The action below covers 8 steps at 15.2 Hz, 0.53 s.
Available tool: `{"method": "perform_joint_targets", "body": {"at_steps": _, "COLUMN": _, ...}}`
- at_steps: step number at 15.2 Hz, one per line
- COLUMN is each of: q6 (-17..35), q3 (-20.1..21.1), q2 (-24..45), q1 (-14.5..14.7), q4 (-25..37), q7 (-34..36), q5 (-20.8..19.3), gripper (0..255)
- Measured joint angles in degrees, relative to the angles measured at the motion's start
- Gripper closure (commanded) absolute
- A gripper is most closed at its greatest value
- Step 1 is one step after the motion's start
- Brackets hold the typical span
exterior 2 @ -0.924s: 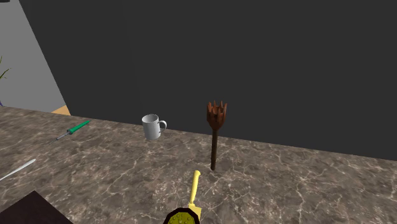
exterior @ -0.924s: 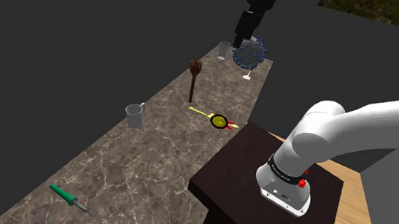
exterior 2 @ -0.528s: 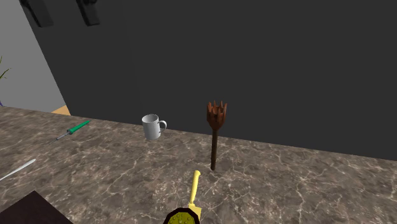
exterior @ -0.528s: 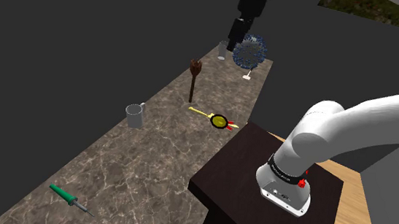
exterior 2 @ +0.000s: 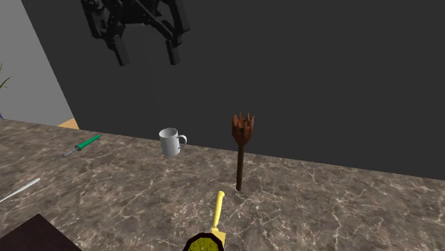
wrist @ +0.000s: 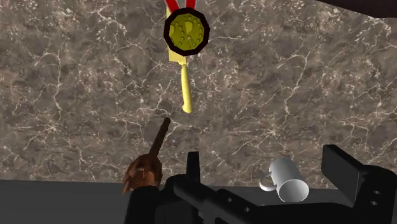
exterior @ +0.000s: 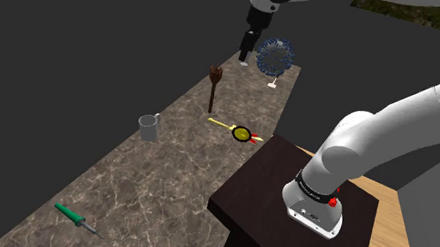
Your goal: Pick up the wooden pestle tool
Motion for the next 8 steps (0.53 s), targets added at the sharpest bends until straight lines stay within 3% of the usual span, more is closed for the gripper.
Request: {"method": "perform_joint_targets", "body": {"at_steps": 8, "q6": 10.7, "q3": -4.0, "q2": 16.4, "q1": 0.3, "q4": 6.0, "q7": -9.1, "q5": 0.6, "gripper": 0}}
